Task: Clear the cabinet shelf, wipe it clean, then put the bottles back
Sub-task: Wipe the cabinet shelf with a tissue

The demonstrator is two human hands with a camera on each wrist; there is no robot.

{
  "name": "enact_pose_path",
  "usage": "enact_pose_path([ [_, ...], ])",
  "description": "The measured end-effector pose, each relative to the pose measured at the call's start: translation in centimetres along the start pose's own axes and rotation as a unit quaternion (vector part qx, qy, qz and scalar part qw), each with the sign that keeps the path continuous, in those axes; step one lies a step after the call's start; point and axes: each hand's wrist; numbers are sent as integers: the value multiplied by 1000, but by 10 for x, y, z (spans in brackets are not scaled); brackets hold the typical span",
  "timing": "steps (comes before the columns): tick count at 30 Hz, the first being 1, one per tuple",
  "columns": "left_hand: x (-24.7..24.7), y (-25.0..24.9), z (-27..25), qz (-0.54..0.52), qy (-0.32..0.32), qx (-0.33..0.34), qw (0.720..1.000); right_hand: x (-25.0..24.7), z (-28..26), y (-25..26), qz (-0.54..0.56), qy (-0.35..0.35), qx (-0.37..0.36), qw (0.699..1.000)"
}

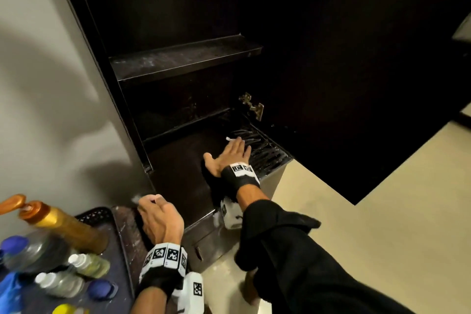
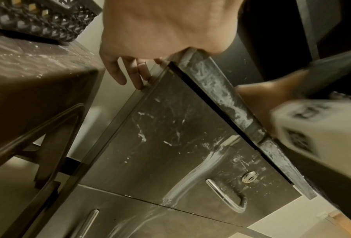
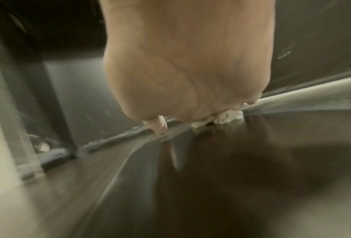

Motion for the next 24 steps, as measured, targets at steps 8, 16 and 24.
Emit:
enact_pose_path([
  [8,-4,-5,-4,-5,-7,-6,1000,18,-95,-70,12,-35,-7,999],
  [16,-4,-4,-5,-16,-4,1,1000,48,-162,-56,40,-75,-114,990],
  [24,1,4,0,-47,-1,5,999,50,-151,-21,27,-19,-341,940],
])
Point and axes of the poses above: each hand's wrist, its own z-axis towards the middle knuckle, its own x-axis out of the palm, y = z × x, and after that the axes turned 6 degrees about -y, right-handed
